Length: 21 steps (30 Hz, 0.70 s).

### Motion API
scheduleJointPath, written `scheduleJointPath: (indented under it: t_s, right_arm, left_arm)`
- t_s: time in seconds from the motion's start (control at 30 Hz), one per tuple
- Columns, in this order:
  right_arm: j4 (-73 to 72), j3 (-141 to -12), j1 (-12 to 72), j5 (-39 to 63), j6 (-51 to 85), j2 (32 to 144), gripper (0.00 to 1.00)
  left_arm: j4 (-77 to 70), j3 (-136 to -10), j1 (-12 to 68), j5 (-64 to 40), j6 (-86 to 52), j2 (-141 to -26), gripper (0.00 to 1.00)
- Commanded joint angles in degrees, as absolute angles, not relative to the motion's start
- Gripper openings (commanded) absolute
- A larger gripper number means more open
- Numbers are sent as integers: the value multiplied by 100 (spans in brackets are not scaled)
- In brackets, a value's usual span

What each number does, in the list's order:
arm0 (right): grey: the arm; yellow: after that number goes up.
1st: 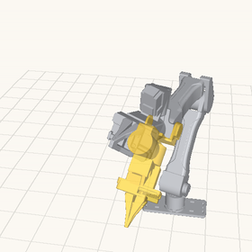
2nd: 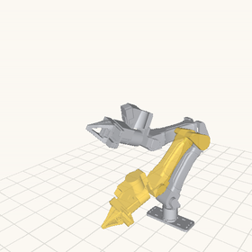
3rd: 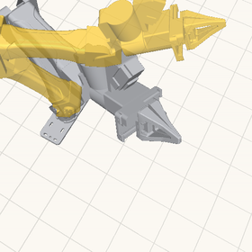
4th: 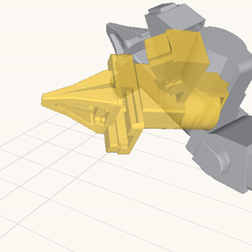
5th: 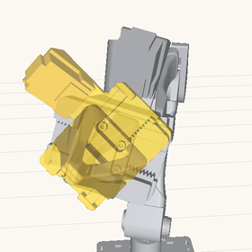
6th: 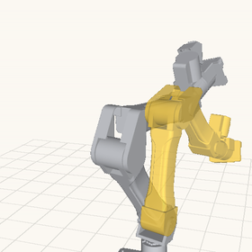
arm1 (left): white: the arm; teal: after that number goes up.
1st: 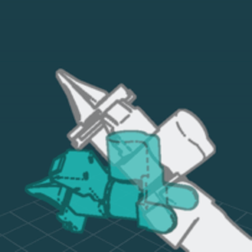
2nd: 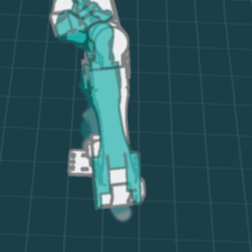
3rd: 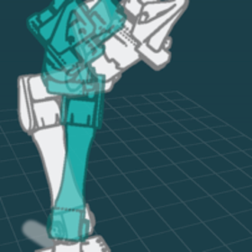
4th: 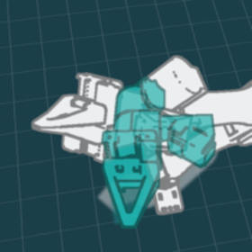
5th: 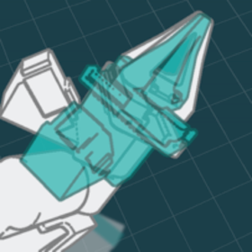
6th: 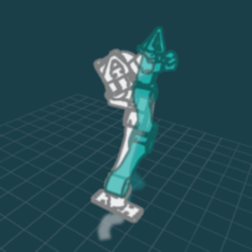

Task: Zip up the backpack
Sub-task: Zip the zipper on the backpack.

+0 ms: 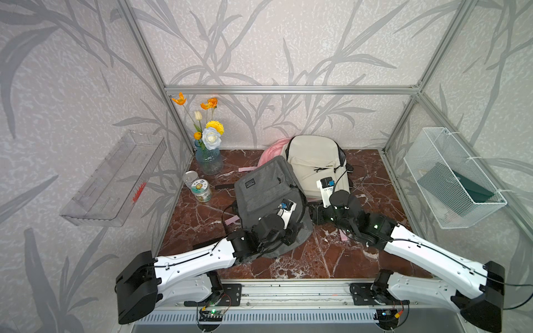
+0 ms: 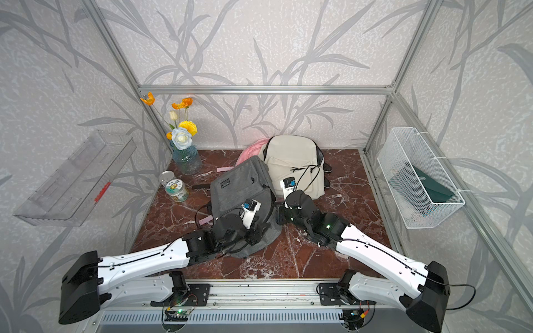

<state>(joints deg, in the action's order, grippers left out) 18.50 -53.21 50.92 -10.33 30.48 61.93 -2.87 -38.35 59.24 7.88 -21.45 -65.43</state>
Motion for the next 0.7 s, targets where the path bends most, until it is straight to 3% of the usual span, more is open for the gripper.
scheduleJointPath:
  t_s: [0.0,0.13,0.3,0.4,0.67]
  right_arm:
    - [1862,-5292,5120,-1274,3115,6054,0]
    - [1811,-5264,5124,-1652,3046,6076,0]
    - [1980,-5600,4839,-1861,2765,6486,0]
    - [1824,-5752,4404,-1479,2550,6889,0]
    - [1647,-6363,4071,-1700,2065,8053,0]
  left_arm:
    - [-86,-3984,5852,997,-2109,-6627,47]
    - [39,-3946,5853,451,-1925,-6599,24]
    - [261,-3896,5893,-55,-1989,-6407,8]
    - [328,-3735,5940,-115,-2074,-6104,5]
    - [639,-3560,6012,-645,-2022,-5532,0]
